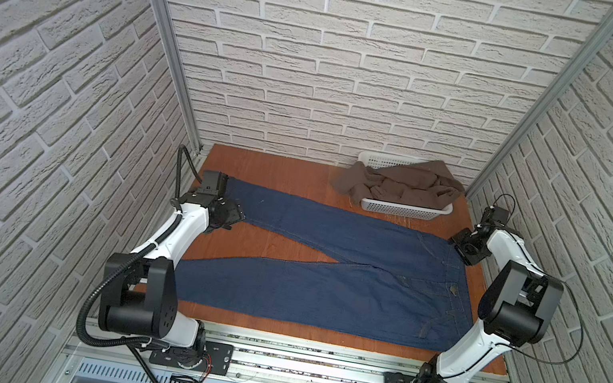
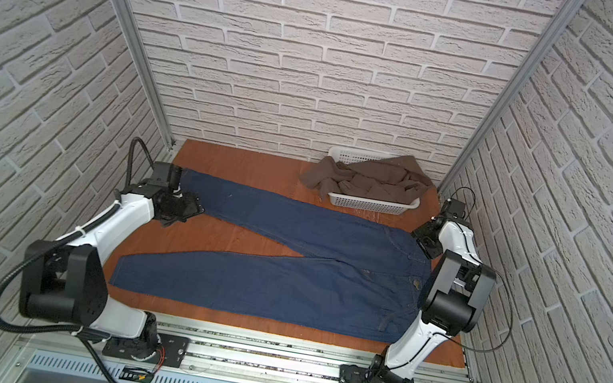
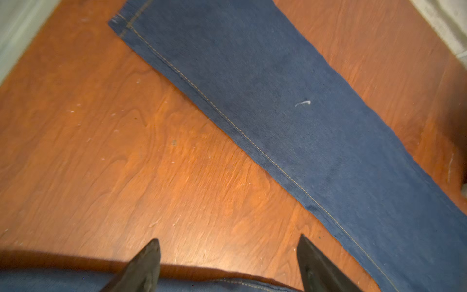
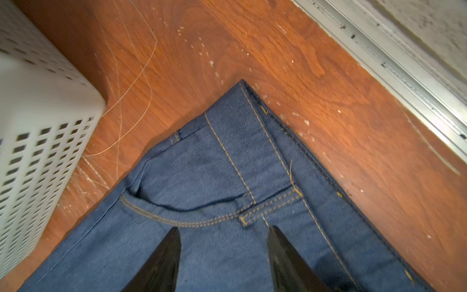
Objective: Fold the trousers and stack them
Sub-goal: 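Smooth the jeans with both grippers, left at the leg, right at the waist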
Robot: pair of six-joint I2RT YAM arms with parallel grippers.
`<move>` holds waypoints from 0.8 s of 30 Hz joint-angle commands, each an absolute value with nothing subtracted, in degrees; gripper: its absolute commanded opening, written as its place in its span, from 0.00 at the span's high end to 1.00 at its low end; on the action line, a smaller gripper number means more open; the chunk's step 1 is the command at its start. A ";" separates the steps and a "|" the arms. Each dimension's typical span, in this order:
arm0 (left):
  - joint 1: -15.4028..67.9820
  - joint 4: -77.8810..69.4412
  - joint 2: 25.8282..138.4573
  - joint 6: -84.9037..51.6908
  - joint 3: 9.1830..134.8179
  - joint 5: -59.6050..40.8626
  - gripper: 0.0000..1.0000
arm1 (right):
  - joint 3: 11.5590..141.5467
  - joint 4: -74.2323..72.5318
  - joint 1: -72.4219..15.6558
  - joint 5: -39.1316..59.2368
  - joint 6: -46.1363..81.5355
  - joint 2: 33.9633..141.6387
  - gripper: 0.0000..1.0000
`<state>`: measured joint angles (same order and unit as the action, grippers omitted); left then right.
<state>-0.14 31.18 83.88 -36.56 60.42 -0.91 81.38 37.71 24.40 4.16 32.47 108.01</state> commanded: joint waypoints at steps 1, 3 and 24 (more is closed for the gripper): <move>0.65 27.77 86.43 -34.32 62.95 -2.23 0.16 | 83.98 36.97 25.35 4.14 30.86 109.58 0.44; 0.96 27.08 87.79 -34.02 63.60 -2.63 0.16 | 84.55 37.31 25.86 3.37 30.52 110.50 0.44; 1.27 24.61 91.82 -32.91 64.51 -2.92 0.16 | 85.61 37.88 28.70 6.64 28.91 119.06 0.60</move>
